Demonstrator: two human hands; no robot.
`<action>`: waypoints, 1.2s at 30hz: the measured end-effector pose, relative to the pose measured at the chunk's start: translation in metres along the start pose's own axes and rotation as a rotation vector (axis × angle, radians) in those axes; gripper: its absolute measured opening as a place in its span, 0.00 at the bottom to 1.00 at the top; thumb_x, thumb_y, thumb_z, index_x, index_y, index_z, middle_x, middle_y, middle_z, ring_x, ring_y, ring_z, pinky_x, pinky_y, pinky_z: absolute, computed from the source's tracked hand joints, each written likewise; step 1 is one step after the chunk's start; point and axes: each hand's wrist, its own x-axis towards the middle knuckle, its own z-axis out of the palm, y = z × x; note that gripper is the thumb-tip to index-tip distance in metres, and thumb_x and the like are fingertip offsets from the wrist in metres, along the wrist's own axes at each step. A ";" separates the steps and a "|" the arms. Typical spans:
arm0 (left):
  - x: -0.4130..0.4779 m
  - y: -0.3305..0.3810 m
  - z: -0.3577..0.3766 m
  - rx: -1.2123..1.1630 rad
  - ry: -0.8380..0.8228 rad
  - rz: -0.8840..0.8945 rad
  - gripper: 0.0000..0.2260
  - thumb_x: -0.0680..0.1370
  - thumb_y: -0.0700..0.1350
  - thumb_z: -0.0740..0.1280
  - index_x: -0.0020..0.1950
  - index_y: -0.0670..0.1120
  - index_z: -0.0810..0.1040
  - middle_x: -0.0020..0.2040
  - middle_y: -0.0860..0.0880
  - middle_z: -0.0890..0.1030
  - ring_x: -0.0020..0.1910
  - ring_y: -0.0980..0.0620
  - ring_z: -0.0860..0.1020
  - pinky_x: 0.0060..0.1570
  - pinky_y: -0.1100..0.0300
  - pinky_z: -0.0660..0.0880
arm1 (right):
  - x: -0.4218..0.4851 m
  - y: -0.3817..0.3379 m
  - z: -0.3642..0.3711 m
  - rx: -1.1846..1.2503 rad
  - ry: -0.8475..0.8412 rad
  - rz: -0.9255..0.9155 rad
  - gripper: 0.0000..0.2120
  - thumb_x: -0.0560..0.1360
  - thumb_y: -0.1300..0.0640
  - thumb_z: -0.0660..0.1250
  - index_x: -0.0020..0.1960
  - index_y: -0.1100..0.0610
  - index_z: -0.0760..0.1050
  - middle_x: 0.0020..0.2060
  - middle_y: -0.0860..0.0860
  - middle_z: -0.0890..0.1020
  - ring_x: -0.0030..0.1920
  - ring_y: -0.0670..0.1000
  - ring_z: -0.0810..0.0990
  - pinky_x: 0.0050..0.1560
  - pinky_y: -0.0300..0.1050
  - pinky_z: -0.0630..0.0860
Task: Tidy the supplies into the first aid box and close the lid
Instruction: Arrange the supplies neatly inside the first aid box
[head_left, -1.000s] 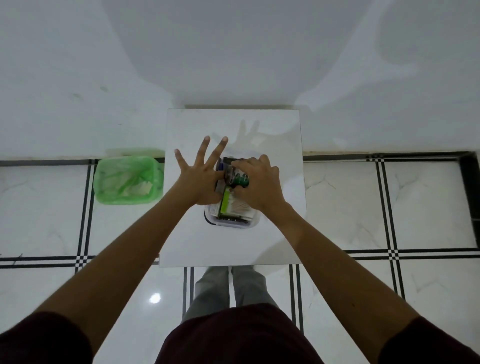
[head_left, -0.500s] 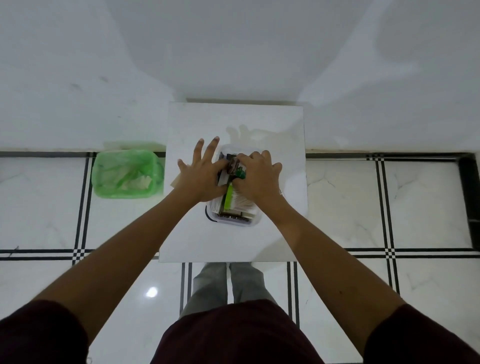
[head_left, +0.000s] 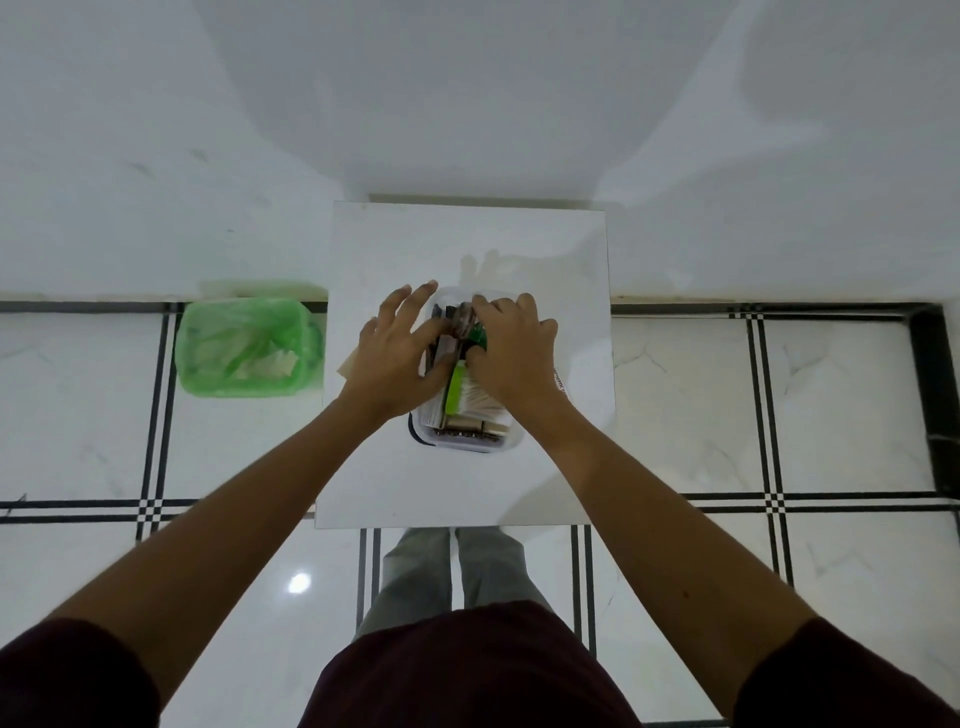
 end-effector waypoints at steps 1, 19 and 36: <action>-0.003 -0.001 -0.002 -0.016 0.029 0.015 0.13 0.76 0.54 0.62 0.55 0.48 0.77 0.73 0.43 0.67 0.71 0.38 0.63 0.51 0.35 0.73 | -0.001 0.001 -0.002 0.032 0.040 -0.010 0.24 0.68 0.61 0.64 0.65 0.56 0.70 0.52 0.52 0.80 0.56 0.56 0.71 0.45 0.51 0.65; -0.066 0.036 0.013 0.028 0.016 0.111 0.16 0.74 0.56 0.64 0.56 0.49 0.77 0.63 0.52 0.79 0.68 0.50 0.71 0.63 0.26 0.56 | -0.006 0.007 0.027 -0.373 0.221 -0.042 0.04 0.65 0.60 0.69 0.34 0.53 0.76 0.30 0.48 0.77 0.37 0.53 0.73 0.35 0.46 0.59; -0.059 0.037 0.006 0.097 0.085 0.156 0.19 0.75 0.59 0.63 0.59 0.49 0.79 0.64 0.52 0.78 0.69 0.52 0.71 0.70 0.42 0.43 | -0.031 0.027 -0.007 -0.061 0.121 -0.043 0.10 0.76 0.52 0.62 0.45 0.51 0.82 0.41 0.50 0.80 0.44 0.54 0.74 0.42 0.48 0.62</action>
